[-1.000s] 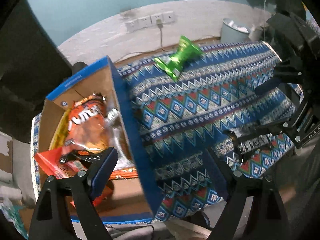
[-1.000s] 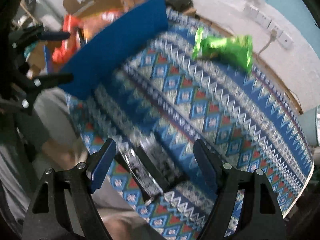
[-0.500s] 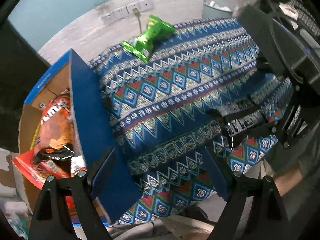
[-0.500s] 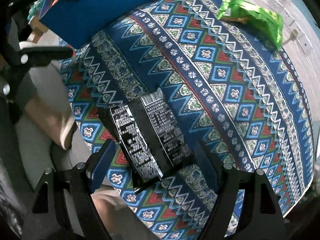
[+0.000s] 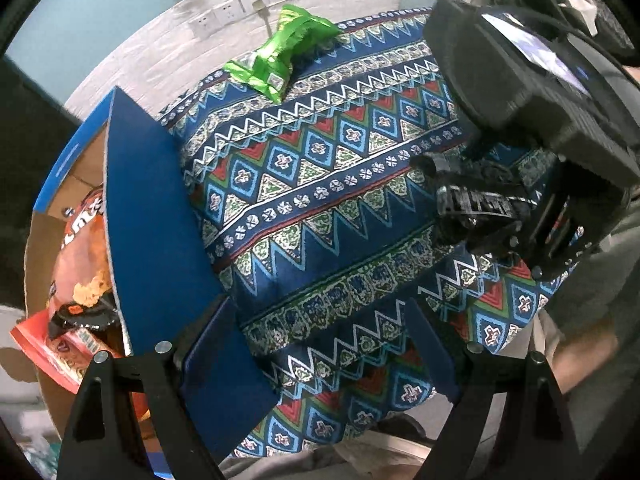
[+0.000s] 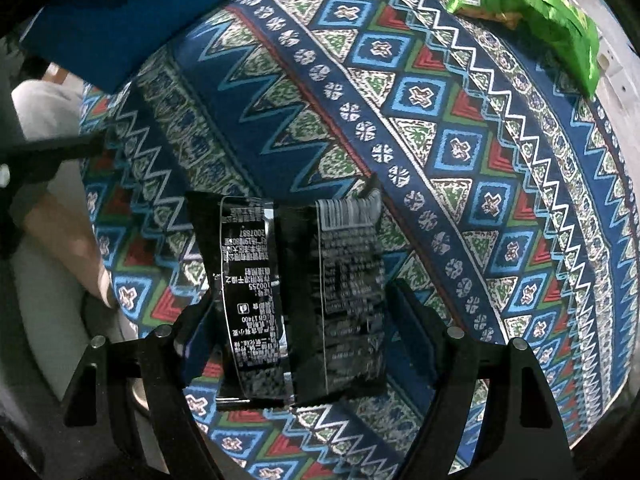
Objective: Organize snacks
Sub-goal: 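Grasp the black packet with the right gripper while the left approaches the green packet, then close the left gripper on the green snack packet and lift it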
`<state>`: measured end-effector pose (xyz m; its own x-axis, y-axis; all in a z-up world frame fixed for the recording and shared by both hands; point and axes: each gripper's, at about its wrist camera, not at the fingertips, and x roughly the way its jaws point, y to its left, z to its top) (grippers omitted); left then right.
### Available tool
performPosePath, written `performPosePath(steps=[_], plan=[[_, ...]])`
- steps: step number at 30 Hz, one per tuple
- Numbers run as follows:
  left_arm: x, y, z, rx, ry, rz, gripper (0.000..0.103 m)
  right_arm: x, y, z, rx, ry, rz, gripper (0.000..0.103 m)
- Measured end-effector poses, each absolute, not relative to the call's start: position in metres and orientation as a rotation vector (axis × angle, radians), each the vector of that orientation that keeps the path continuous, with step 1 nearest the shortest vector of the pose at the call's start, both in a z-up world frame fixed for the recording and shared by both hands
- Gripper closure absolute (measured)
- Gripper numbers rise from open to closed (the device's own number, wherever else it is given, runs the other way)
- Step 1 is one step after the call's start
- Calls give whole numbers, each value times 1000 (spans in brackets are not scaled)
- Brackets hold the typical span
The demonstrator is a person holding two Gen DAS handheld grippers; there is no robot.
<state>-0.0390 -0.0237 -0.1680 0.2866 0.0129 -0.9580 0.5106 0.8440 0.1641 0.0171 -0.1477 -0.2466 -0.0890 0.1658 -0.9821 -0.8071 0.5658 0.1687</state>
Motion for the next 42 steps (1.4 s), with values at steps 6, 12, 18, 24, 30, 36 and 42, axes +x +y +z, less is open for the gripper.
performPosePath(steps=[6,12,18,24,30,36,42], plan=[[-34,-27,-170,495,1251,-358,15,39,-153,-241,-511,1455,866,43],[-24,-35,-164,479,1234,-359,15,56,-170,-230,-428,1457,778,45],[-8,-48,-154,480,1191,-361,15,77,-189,-205,-326,1403,698,45],[13,-56,-153,448,1181,-336,15,84,-219,-182,-276,1349,583,45],[36,-72,-145,450,1137,-332,15,85,-246,-166,-200,1312,533,45],[64,-85,-143,458,1120,-317,15,103,-280,-151,-134,1283,477,45],[91,-92,-144,454,1106,-311,15,124,-290,-150,-85,1245,431,45]])
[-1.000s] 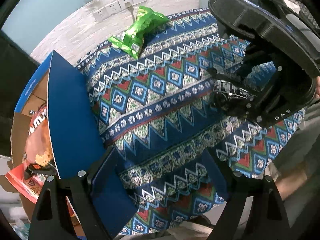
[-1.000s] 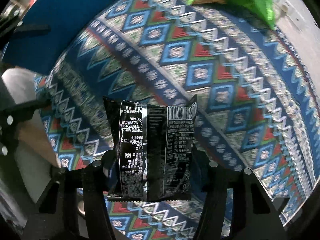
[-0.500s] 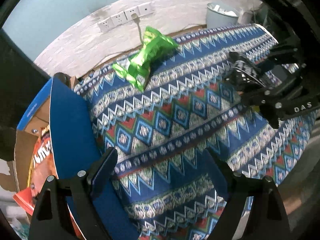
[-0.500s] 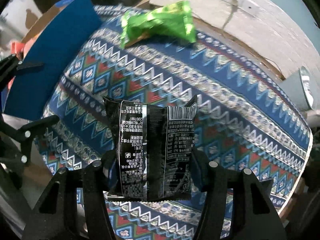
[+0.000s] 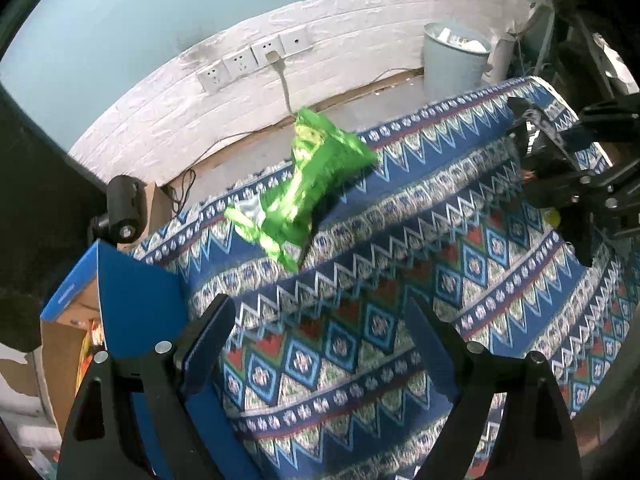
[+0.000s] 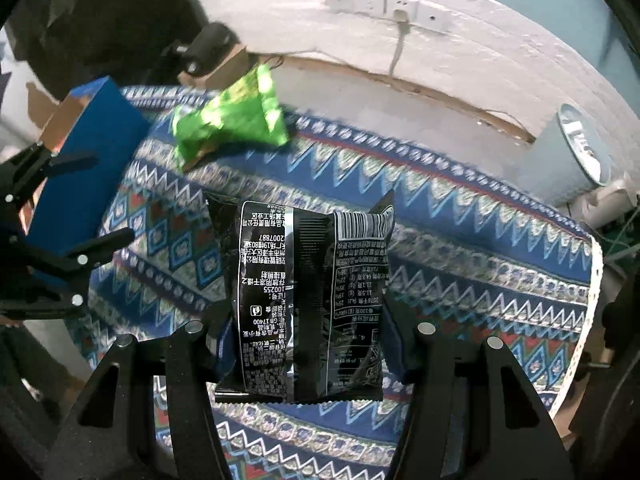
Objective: Organize snacks
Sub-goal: 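Close the left gripper on the green snack packet and lift it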
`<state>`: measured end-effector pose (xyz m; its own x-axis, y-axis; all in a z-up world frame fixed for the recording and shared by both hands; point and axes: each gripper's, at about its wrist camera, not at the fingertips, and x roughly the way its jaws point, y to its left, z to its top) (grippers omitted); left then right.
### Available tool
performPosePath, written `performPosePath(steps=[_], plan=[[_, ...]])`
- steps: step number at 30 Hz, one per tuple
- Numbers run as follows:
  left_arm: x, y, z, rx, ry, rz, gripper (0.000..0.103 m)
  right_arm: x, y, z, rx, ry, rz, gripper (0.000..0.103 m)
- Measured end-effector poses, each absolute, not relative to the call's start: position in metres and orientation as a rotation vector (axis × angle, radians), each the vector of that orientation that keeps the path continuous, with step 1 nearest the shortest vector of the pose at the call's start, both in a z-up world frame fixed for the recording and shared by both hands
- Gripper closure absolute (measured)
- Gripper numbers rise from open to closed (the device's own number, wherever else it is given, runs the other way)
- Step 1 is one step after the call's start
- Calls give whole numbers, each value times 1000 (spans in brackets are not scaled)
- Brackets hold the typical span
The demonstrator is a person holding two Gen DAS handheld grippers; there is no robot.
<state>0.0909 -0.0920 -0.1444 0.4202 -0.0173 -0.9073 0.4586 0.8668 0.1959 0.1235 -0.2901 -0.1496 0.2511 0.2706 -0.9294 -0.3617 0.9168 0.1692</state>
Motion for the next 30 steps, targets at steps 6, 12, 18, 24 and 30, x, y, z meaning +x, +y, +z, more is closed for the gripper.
performPosePath(steps=[6,12,18,24,30], plan=[[119,-99,-146,474,1087,-327,15,138,-304,-148,-38,1228,402,45],[150,-107,-154,524,1066,-354,15,146,-312,-149,-5,1229,389,45],[176,-120,-175,597,1072,-364,15,150,-315,-148,26,1227,386,45],[190,-127,-194,646,1078,-351,15,150,-316,-152,48,1235,381,45],[194,-126,-209,660,1074,-317,30,150,-316,-157,47,1241,371,45]])
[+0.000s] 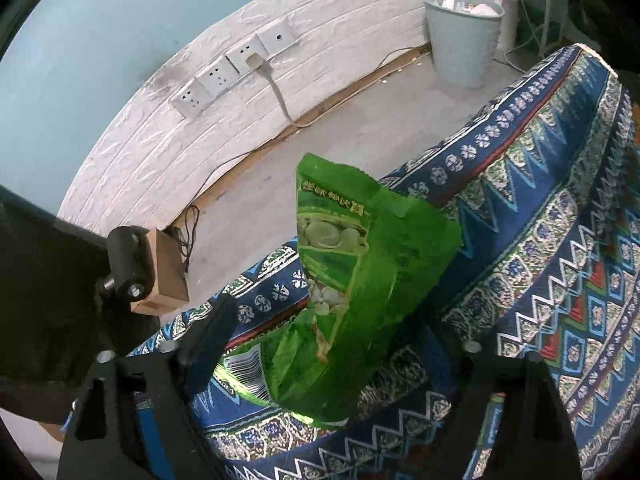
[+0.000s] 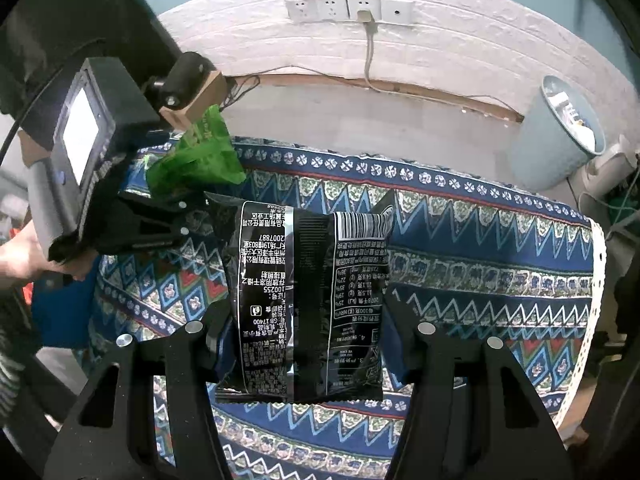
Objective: Organize snacks
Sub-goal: 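Close the left gripper on the green snack packet and lift it, then carry the green packet and black packet over the cardboard box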
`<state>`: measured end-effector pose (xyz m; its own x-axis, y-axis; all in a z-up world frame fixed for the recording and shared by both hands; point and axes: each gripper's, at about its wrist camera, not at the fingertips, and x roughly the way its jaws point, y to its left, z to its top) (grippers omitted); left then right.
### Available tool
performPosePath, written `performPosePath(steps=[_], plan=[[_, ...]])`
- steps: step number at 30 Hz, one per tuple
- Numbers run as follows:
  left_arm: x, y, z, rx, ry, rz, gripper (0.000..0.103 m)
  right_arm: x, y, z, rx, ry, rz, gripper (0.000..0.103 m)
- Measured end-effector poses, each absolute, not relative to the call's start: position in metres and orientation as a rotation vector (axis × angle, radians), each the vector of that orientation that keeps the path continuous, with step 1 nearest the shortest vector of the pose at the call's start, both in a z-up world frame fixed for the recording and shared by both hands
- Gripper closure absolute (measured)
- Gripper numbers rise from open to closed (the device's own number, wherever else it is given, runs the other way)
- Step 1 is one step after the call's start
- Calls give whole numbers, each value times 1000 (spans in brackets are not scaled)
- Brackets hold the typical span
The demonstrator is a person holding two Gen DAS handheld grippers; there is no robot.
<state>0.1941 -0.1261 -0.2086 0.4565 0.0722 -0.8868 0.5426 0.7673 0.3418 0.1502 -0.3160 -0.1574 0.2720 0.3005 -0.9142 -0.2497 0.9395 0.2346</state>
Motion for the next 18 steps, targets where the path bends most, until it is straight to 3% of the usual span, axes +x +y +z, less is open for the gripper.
performPosePath(steps=[1,2,4,18], plan=[[194,-126,-211,662,1084,-316,47,150,-316,-159,46,1243,366,45],[194,-125,-213,662,1099,-315,58,150,-316,-160,47,1245,363,45],[191,-123,-212,653,1101,-319,66,150,-316,-163,47,1250,354,45],[158,-103,-180,566,1103,-303,72,143,-307,-152,20,1217,335,45]])
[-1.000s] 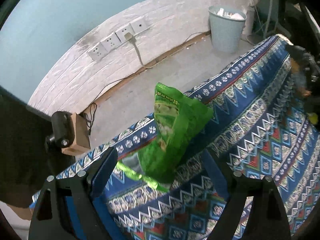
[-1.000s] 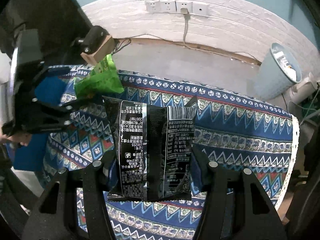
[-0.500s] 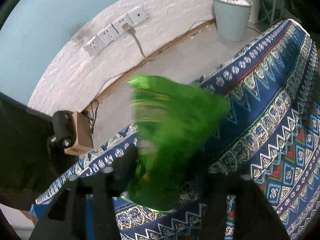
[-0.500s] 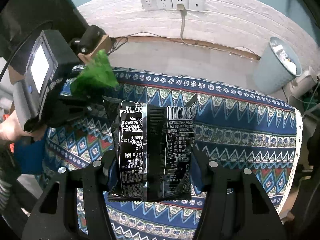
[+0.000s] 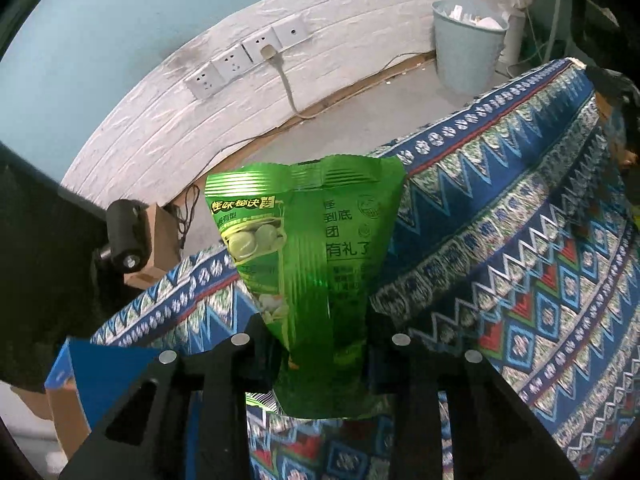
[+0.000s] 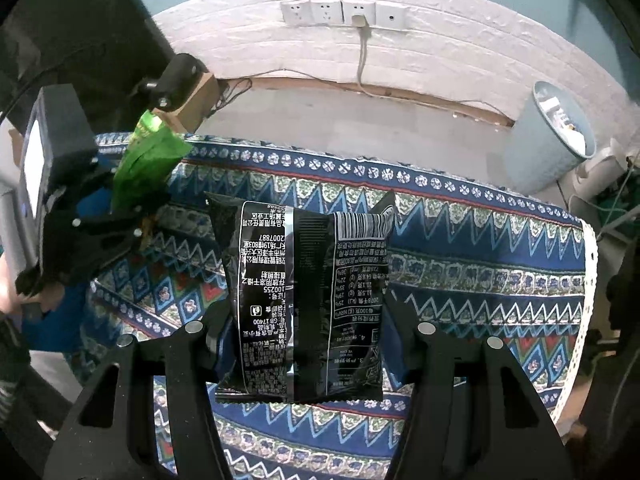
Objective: Organize snacks
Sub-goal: 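Carry the green packet and black packet over the cardboard box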
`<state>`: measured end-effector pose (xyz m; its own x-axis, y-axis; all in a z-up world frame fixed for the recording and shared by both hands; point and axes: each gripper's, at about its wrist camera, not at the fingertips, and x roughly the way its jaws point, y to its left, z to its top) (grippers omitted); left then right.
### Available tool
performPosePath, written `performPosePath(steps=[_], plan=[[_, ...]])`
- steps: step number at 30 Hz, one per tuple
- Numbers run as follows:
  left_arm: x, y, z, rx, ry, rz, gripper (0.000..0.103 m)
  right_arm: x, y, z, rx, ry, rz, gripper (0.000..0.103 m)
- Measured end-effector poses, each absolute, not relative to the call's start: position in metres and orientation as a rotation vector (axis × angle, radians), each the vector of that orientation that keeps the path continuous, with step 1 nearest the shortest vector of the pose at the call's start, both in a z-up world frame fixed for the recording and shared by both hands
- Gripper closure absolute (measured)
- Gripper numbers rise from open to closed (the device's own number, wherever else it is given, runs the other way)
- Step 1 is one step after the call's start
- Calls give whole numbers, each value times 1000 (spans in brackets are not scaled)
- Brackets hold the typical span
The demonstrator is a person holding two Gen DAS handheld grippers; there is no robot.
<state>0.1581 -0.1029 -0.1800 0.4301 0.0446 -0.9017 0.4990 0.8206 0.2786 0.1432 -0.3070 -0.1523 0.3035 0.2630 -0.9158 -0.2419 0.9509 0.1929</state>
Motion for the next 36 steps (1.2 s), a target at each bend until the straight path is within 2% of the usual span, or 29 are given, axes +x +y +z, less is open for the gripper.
performPosePath(steps=[18,36], plan=[[93,-84,-122,496,1080,-296,72,109,-284,-112,-19,1131,362,45],[41,-26,-65,354,1047,-243,72,84,-230,-73,-73,1051,442,45]])
